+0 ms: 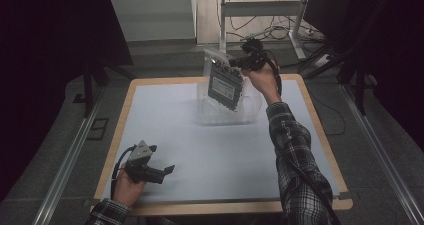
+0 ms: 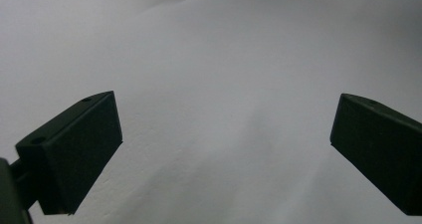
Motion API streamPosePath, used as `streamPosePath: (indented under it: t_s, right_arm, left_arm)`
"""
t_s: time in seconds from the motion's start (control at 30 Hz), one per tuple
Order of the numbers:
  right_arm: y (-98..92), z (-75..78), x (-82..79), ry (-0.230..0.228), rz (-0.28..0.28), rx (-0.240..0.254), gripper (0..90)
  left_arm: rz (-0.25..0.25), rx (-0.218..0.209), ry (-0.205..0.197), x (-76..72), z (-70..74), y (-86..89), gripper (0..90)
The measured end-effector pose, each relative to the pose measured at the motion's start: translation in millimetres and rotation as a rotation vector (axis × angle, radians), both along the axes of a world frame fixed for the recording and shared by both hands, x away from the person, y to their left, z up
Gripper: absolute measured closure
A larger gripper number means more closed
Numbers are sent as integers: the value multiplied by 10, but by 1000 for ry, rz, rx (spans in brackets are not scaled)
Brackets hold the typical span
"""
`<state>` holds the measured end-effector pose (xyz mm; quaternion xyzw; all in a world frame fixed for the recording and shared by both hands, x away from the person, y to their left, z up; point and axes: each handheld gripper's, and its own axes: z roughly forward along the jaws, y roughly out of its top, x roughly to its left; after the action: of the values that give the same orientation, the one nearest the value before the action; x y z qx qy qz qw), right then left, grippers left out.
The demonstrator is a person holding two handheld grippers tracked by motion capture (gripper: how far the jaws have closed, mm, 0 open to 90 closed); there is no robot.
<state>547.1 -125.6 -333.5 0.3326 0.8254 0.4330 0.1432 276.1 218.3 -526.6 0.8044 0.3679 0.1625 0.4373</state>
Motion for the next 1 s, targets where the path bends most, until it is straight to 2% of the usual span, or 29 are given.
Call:
streamPosePath:
  t_s: [0.23,0.37,0.43,0.53,0.7,1.0]
  right_arm:
    - [66,-18,-1,-20,-40,-61,887]
    - [47,7,-3,-6,-34,-42,880]
    - [45,23,-20,-23,-24,-54,858]
    - [38,31,-36,-49,-39,-79,827]
    - [-4,29,-34,-57,-51,-73,801]
    - [-17,68,-73,-83,-54,-65,661]
  left_arm:
    - [-3,5,0,-4,0,-13,0]
    - [-1,5,-2,-3,0,-10,0]
    - [0,4,-3,-2,1,-8,0]
    - [0,6,-3,-3,1,-10,0]
    - [-1,8,-1,-3,-2,-12,0]
    - [1,14,-3,-5,-1,-16,0]
